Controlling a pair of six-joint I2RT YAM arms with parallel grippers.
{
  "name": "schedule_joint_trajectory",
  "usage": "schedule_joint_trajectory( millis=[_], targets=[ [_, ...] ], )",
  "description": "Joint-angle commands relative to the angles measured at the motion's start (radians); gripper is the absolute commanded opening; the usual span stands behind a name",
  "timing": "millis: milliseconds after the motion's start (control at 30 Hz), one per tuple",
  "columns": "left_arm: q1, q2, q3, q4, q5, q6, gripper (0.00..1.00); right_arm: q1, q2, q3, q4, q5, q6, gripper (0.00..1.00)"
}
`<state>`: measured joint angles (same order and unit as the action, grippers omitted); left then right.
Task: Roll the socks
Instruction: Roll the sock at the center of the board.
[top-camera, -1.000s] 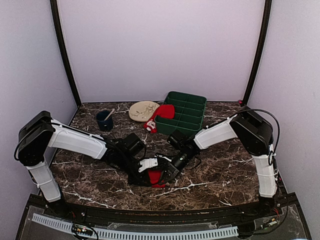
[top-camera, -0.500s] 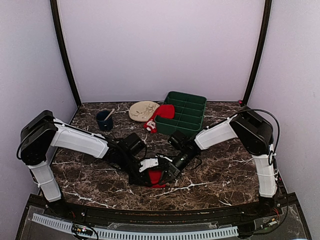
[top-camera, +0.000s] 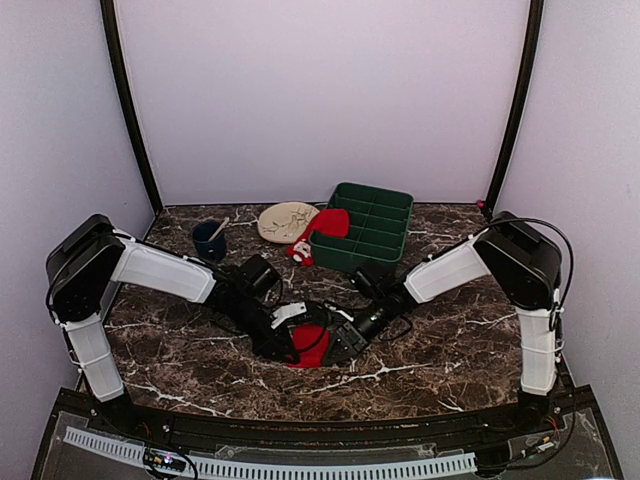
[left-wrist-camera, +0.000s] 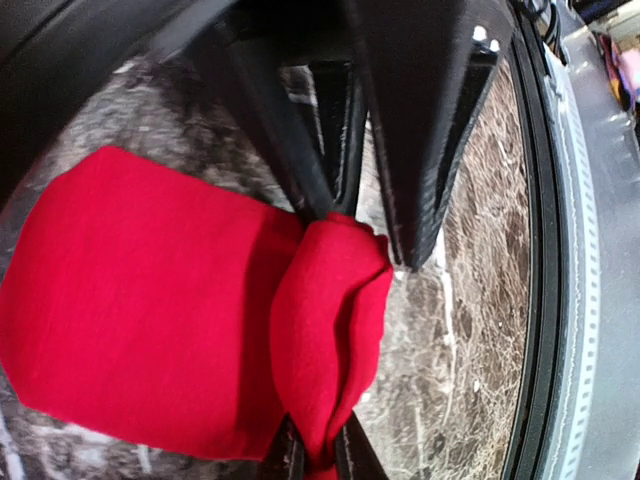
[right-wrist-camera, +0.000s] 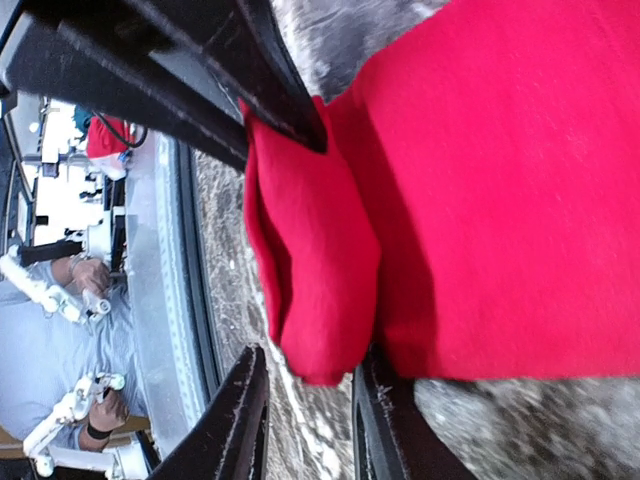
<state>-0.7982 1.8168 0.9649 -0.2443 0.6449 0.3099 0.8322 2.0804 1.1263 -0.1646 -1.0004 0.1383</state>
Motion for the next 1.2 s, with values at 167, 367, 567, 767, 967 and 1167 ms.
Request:
schedule_joint_trajectory(
  millis=[167, 367, 567, 767, 967, 1167],
  targets=[
    [0.038, 0.107, 0.097, -0.148, 0.165, 0.008, 0.1, -0.021, -0.095, -0.061, 0.09, 0.182, -0.002, 0.29],
    [0.04, 0.147, 0.134, -0.194, 0.239, 0.011, 0.1, -0.021, -0.165, -0.131, 0.142, 0.302, -0.014, 0.29],
    [0.042, 0.173, 0.153, -0.245, 0.312, 0.006, 0.1, -0.02, -0.254, -0.213, 0.219, 0.419, -0.015, 0.29],
    [0.042, 0.2, 0.157, -0.271, 0.333, 0.001, 0.1, -0.009, -0.33, -0.274, 0.267, 0.464, -0.053, 0.29],
    [0.044, 0.238, 0.177, -0.297, 0.354, 0.004, 0.1, 0.073, -0.387, -0.295, 0.257, 0.526, -0.14, 0.3],
    [0.045, 0.264, 0.192, -0.312, 0.37, 0.007, 0.1, 0.167, -0.401, -0.289, 0.205, 0.581, -0.214, 0.33]
  ],
)
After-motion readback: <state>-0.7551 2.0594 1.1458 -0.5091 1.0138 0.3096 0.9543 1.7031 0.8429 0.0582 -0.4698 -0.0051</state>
